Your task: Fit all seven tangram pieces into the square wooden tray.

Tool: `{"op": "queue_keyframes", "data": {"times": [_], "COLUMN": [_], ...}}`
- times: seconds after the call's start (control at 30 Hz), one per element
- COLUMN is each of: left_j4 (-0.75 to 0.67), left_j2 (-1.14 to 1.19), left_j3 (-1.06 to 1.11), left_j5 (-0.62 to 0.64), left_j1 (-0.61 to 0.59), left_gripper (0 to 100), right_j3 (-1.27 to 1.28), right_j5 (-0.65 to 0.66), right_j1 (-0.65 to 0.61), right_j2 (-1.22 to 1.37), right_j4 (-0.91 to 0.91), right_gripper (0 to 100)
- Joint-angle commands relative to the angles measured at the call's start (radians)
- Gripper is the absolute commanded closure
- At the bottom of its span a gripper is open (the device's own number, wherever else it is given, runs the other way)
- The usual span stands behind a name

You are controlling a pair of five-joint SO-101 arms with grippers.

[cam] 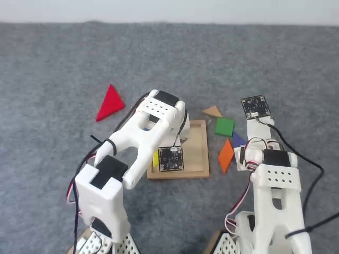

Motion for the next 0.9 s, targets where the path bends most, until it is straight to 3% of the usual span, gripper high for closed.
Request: {"op": "queue_keyframes", "data": {"times": [0.0,0.87], "left_j4": [0.006,0.02], "left_j2": [-0.052,-0.046], "left_j3": [-0.002,0.015], "left_j5": [-0.037,-0.037], "left_j1": [0.002,0.026], "left_gripper": [99,98], "right_j3": [-0.014,-0.012], "right_j5": [-0.005,-0.003], "right_j1": [0.007,0.008], "right_j2": [-0.013,-0.013], "right_j4": [-0.016,-0.016], "right_gripper": [97.9,97.9]}}
